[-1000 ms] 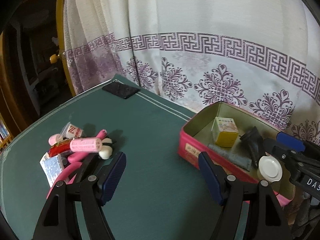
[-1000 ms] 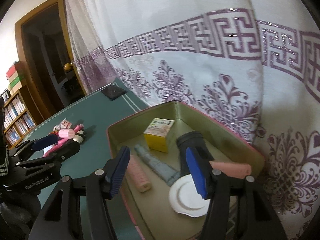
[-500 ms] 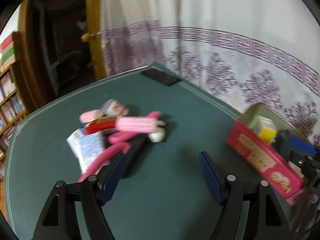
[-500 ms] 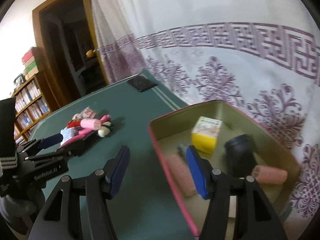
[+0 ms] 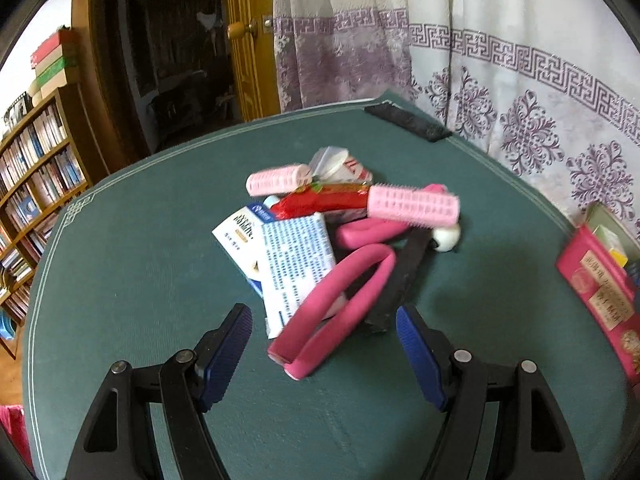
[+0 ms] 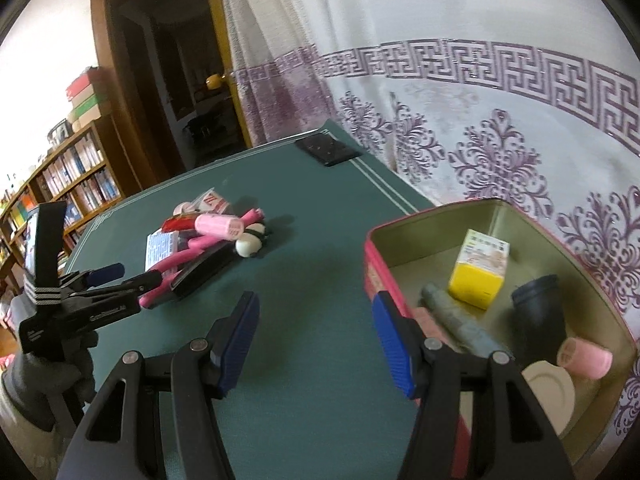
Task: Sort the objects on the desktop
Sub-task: 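Move both open grippers back over the pile of items on the table, then grasp a pink hair roller with the right gripper while the left approaches a pink foam curler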
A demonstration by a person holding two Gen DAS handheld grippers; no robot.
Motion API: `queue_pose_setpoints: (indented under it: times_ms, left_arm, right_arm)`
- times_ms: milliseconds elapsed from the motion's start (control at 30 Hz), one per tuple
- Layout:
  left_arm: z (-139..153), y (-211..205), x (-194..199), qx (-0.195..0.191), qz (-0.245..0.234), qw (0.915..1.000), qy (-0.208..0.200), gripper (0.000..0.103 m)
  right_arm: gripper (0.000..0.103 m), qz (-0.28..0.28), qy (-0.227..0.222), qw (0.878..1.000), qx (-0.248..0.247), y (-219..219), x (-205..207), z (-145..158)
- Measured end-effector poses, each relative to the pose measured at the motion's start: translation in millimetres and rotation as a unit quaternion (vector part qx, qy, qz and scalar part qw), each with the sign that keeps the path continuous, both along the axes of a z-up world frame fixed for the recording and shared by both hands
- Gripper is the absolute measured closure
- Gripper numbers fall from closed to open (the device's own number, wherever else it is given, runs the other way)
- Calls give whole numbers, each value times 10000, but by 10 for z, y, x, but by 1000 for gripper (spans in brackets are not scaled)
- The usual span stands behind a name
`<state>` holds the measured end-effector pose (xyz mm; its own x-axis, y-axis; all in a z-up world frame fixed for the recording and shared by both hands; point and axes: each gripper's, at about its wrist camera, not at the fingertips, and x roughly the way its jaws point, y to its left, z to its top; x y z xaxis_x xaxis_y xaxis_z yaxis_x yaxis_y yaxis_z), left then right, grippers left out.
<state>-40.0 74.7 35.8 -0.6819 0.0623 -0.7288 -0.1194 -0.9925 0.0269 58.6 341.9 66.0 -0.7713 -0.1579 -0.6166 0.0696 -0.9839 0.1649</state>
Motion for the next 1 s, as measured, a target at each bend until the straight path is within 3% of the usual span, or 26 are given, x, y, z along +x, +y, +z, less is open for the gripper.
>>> queue_pose_setpoints:
  times_ms: [267, 567, 1000]
  left_arm:
    - [-126, -210, -42, 32, 199, 9997, -144, 27]
    - [-218, -323, -46, 234, 261, 9991, -231, 27]
    - [-264, -395, -65, 540, 174, 9979, -306, 27]
  right_arm:
    - [38, 495, -281, 9983, -79, -310, -254, -109]
    - [38, 956, -130, 9950, 262, -813, -820, -79]
    - [38, 1313, -83, 9885, 747, -1194, -1549, -207]
